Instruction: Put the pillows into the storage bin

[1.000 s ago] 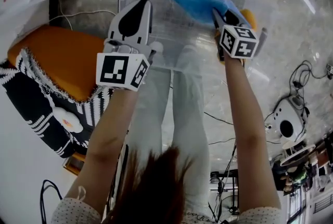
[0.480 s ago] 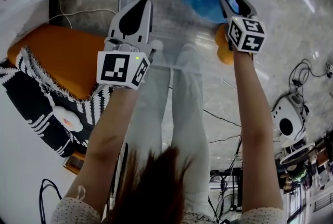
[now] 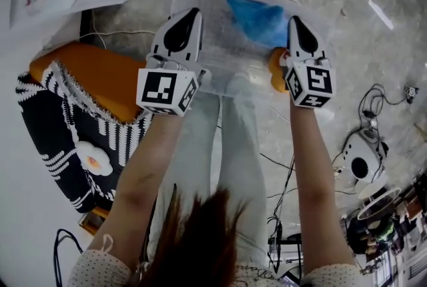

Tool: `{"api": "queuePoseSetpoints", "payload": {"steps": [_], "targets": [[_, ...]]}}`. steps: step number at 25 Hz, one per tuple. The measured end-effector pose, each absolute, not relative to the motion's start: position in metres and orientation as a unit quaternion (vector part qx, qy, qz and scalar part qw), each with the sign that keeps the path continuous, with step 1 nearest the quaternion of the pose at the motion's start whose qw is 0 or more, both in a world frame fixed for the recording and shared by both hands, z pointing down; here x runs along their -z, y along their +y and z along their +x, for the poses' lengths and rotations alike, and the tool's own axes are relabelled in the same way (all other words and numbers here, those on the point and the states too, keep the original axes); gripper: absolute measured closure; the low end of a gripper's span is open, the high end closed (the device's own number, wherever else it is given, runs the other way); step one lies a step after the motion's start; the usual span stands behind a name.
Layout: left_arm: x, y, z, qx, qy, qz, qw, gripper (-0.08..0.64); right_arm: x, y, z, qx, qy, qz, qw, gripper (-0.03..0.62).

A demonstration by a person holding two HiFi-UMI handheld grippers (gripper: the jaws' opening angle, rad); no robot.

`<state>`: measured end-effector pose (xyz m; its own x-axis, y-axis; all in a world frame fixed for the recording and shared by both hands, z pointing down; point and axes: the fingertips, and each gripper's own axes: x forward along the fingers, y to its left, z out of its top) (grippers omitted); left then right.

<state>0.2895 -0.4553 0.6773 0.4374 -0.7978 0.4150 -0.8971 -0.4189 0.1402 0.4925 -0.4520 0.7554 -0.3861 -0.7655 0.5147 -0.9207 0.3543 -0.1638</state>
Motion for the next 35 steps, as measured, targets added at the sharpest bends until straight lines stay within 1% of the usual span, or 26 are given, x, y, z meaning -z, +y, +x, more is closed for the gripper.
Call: {"api": "queuePoseSetpoints", "payload": {"steps": [7, 14, 18, 22, 26, 35], "targets": [[-0.536, -0.478, 0.296, -0.095, -0.508, 0.846, 0.132, 0.557, -0.588, -0.461, 0.481, -0.127, -0.828, 0.522, 0.161, 0.58], [-0.408, -0.463, 0.278, -0.068, -0.527, 0.843, 0.086, 0.557, -0.41, -0.455, 0.461, -0.044, -0.842, 0.528, 0.103, 0.58], [-0.354, -0.445, 0.268, -0.066, -0.536, 0.839, 0.063, 0.557, -0.333, -0.437, 0.457, -0.023, -0.85, 0.522, 0.07, 0.581], [-0.303, -0.423, 0.258, -0.057, -0.535, 0.842, 0.039, 0.557, -0.283, -0.418, 0.455, -0.01, -0.848, 0.527, 0.056, 0.58], [-0.262, -0.403, 0.252, -0.037, -0.543, 0.839, 0.018, 0.557, -0.246, -0.399, 0.457, -0.012, -0.851, 0.525, 0.024, 0.581], [-0.211, -0.366, 0.232, 0.001, -0.582, 0.813, -0.007, 0.557, -0.203, -0.372, 0.429, -0.003, -0.879, 0.477, -0.009, 0.581]]}}
